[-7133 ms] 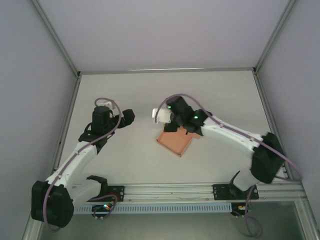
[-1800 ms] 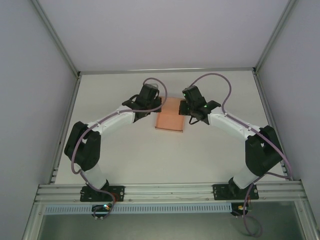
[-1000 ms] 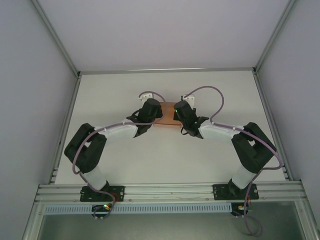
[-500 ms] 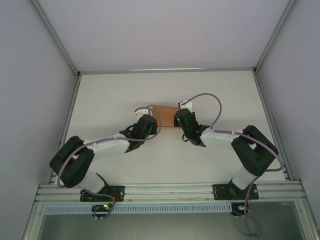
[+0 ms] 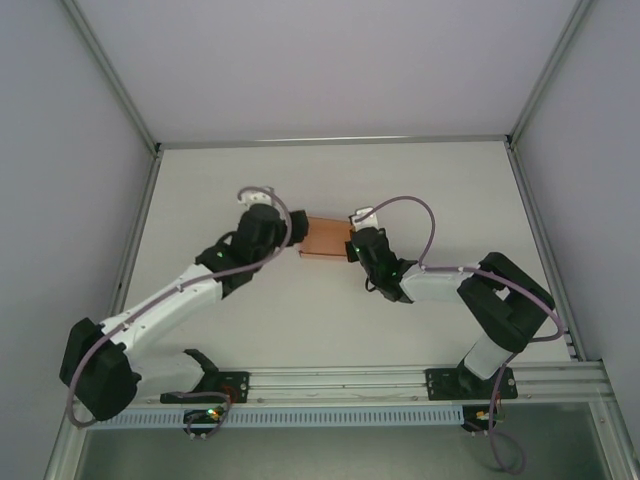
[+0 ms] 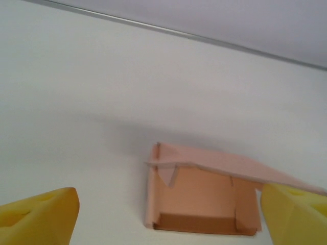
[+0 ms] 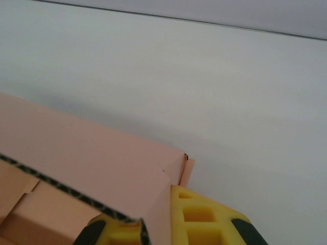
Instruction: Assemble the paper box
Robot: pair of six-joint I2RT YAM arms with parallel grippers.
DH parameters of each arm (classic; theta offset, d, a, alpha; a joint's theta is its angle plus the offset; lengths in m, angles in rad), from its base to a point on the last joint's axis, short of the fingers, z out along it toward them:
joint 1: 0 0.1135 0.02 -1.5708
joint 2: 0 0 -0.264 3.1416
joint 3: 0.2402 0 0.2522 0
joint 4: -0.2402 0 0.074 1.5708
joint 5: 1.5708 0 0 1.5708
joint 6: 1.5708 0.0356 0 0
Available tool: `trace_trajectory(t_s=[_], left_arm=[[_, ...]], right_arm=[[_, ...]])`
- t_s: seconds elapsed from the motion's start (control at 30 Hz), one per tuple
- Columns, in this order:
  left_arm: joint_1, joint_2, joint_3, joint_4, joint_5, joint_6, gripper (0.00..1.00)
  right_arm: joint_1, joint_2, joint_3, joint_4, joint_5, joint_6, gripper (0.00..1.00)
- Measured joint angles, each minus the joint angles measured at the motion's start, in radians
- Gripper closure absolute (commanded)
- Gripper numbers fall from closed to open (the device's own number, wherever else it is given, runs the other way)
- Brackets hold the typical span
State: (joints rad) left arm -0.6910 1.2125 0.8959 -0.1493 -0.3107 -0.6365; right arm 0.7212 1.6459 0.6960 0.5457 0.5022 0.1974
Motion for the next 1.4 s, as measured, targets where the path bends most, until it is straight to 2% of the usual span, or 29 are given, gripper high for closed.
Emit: trace_trajectory(t_s=[0.17,0.27,0.33,0.5,0.7,0.8,0.83,0.93,0.97,1.1,1.27,1.4], left_arm=[[0.206,0.13,0.08,-0.016,0.183,-0.003,0.04],[0.265,0.238,0.118,-0.008,0.299,0.002,0.06],[0.273,0.301,0.133,0.004,0.367,0.01,0.06],[0.271,0.438,0.155,0.024,0.512,0.05,0.16],[0.274,0.555,0.157,0.066,0.605,0.103,0.3],[0.284,0.601,0.166,0.102,0.66,0.123,0.41],[0.287,0.612,0.174,0.113,0.678,0.132,0.46],[0.287,0.64,0.187,0.159,0.706,0.143,0.55],[0.287,0.648,0.187,0.171,0.714,0.143,0.56],[0.287,0.664,0.179,0.213,0.747,0.144,0.59],[0.288,0.665,0.167,0.231,0.745,0.144,0.64],[0.288,0.665,0.164,0.233,0.737,0.144,0.66]], right_arm=[[0.012,0.02,-0.041,0.086,-0.031,-0.077,1.0],[0.036,0.039,-0.069,0.131,-0.05,-0.129,1.0],[0.054,0.059,-0.086,0.151,-0.063,-0.162,1.0],[0.071,0.097,-0.113,0.188,-0.071,-0.218,1.0],[0.069,0.098,-0.122,0.212,-0.1,-0.259,1.0],[0.069,0.104,-0.122,0.223,-0.11,-0.278,1.0],[0.069,0.104,-0.122,0.224,-0.113,-0.282,0.96],[0.065,0.1,-0.133,0.235,-0.129,-0.281,0.77],[0.064,0.092,-0.142,0.235,-0.142,-0.277,0.66],[0.063,-0.001,-0.201,0.182,-0.24,-0.256,0.42],[0.065,-0.144,-0.261,-0.006,-0.344,-0.201,0.23],[0.057,-0.259,-0.259,-0.114,-0.397,-0.139,0.0]])
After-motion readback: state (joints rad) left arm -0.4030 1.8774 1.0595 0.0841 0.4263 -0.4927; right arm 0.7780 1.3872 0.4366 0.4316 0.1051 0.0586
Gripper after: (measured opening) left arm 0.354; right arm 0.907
